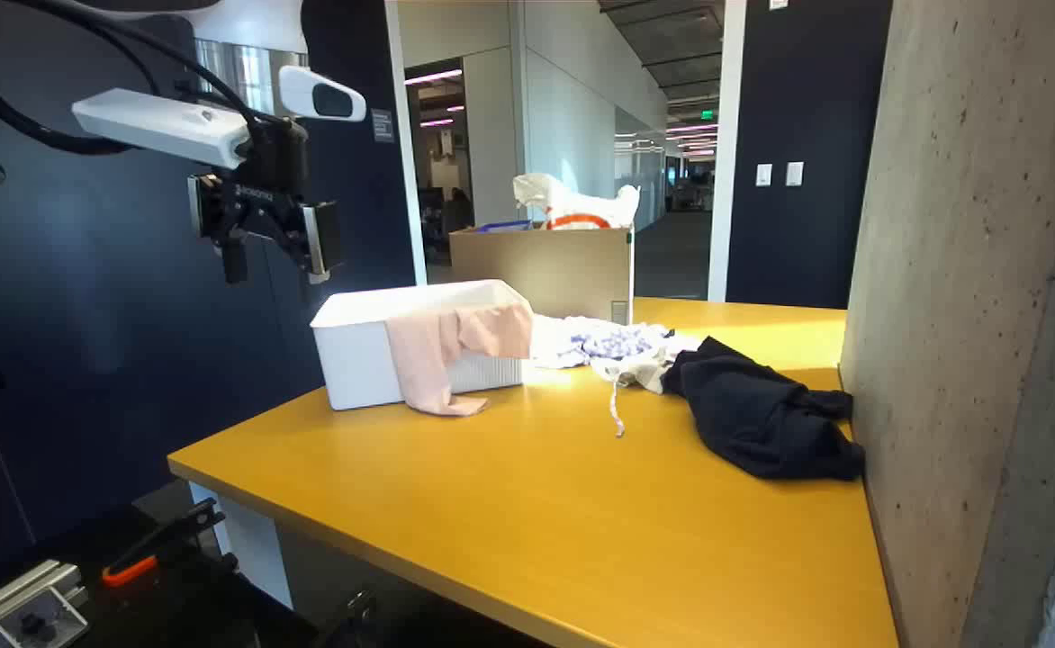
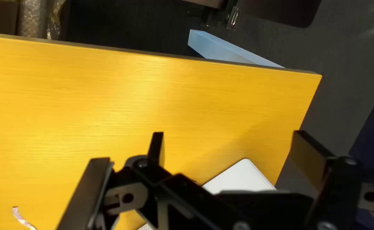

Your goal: Put the peach t-shirt on the table.

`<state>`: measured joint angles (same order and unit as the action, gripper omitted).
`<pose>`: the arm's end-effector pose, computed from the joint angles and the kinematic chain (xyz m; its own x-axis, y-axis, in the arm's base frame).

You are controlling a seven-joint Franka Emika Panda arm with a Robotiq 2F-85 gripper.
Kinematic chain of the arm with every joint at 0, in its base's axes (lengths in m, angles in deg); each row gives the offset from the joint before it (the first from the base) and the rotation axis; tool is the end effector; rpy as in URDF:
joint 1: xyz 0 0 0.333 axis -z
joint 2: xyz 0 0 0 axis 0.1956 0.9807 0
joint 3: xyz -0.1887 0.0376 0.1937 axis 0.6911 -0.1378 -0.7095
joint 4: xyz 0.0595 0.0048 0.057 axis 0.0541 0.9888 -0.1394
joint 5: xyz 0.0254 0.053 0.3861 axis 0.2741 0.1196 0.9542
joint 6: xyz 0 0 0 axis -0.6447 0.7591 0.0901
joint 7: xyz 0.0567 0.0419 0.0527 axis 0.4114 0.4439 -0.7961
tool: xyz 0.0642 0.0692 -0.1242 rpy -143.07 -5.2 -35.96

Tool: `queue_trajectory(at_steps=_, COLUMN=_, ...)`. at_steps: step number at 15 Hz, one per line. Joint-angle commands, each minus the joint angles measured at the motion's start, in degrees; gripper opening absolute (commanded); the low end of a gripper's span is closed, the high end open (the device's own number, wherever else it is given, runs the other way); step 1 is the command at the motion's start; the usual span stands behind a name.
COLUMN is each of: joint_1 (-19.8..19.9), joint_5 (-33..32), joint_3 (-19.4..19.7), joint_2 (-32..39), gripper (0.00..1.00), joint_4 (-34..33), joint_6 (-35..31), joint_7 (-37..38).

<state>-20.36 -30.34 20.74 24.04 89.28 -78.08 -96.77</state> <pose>0.4294 0.0197 0.2962 0.9636 0.2336 0.1297 0.2580 -0.9398 -0.2242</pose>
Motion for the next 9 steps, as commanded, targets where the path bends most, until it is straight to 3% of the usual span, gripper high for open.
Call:
queue_trajectory(at_steps=1, joint_1=1.23, joint_5=0.51, joint_3=-1.22, joint_2=0.04, gripper=1.00, joint_4=-0.13, joint_6=0.27, joint_7=-0.34)
queue_trajectory(at_steps=5, joint_1=1.23, joint_5=0.51, joint_3=-1.22, joint_2=0.04, gripper=1.00, joint_4=-0.14, joint_6=0.27, joint_7=-0.34)
queue_trajectory(at_steps=7, joint_1=2.31, joint_5=-0.72, joint_3=-1.02, joint_2=0.04, gripper=1.00, joint_4=-3.28, joint_6=0.87, joint_7=-0.24)
queue_trajectory(at_steps=9, joint_1=3.59, joint_5=-3.53, joint_3=-0.41, joint_2=3.41, gripper=1.00, joint_4=-10.95, joint_6=2.55, joint_7=-1.76)
